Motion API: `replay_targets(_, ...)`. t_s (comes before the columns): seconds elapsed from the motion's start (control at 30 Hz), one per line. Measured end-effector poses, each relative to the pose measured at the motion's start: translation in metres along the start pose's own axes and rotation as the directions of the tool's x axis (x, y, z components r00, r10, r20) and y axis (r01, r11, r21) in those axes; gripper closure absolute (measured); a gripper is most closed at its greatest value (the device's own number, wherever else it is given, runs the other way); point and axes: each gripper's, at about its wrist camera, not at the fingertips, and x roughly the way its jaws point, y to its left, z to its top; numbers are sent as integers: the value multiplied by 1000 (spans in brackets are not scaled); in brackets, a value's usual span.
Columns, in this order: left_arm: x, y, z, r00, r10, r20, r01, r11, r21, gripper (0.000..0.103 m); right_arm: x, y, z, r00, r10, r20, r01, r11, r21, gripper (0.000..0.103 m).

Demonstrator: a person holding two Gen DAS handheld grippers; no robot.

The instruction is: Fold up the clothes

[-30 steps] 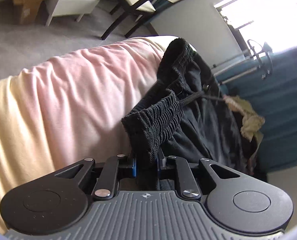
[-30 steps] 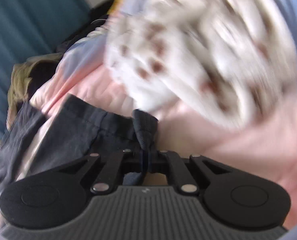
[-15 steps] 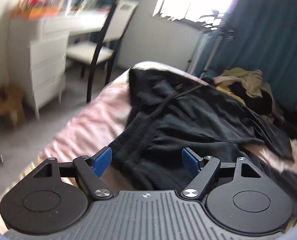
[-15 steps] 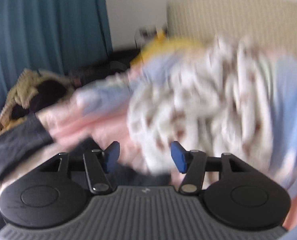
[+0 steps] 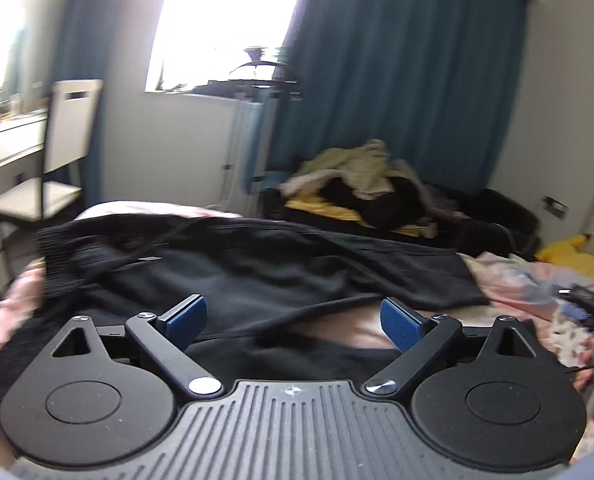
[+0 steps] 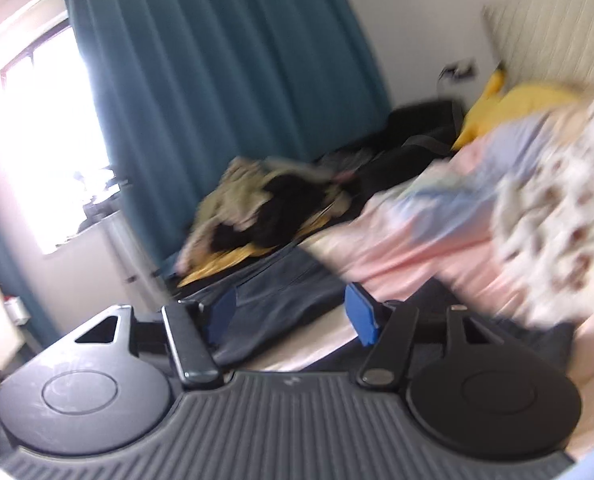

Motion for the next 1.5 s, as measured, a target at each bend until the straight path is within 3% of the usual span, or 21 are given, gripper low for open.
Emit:
replay_targets(0.13,37,-56,-2,995,-100,-6,100,991,87,7,23,7,-15,991,85,-104,-78,995,69,34)
replay_targets(0.2,57,-78,-6,990,-136,-23,138,980,146,7,37,25,-22,986,80,-147,-77,997,30,33)
replay_targets(0.33,98,-102,-19,990,-137,-30,140,969,204,7,70,33,-33,976,93,-197,-96,995,-5,33)
replay_targets(0.5,134,-89,-53,997,-81,-6,82,996,39,7,105,17,-45,975,103,-198,-109,994,-21,33)
replay_targets(0.63,160,-74,-78,995,-65,-75,63,997,-32,7,138,-8,-52,975,107,-192,-101,994,42,33)
replay_targets(0.7,173,-70,-83,990,-89,-109,85,996,-35,7,160,-20,-41,985,59,-163,-47,996,79,33)
replay_targets(0.87,201,-56,-89,980,-129,-149,118,990,-75,7,240,-68,-19,974,47,-220,30,943,332,33)
replay_targets(0.97,217,-45,-93,960,-205,-193,169,968,-186,7,274,-82,-18,973,48,-225,44,920,389,34)
replay_targets(1.07,223,-34,-99,938,-300,-174,240,923,-299,7,296,-91,-14,986,37,-161,37,901,433,35)
replay_targets(1.1,223,-33,-100,936,-312,-163,252,918,-305,7,302,-91,-13,986,17,-166,56,901,430,39)
replay_targets(1.17,223,-32,-100,932,-329,-150,271,910,-315,7,304,-84,-8,988,-26,-155,86,916,393,74)
replay_targets(1.2,223,-32,-100,930,-337,-145,278,905,-321,7,302,-78,-5,989,-49,-143,99,926,365,84)
replay_targets(1.4,209,-28,-97,931,-347,-112,292,894,-340,7,267,-40,46,997,-76,24,69,969,239,90)
replay_targets(1.5,199,-31,-94,936,-342,-87,299,900,-317,7,244,-44,65,991,-105,88,87,978,191,91)
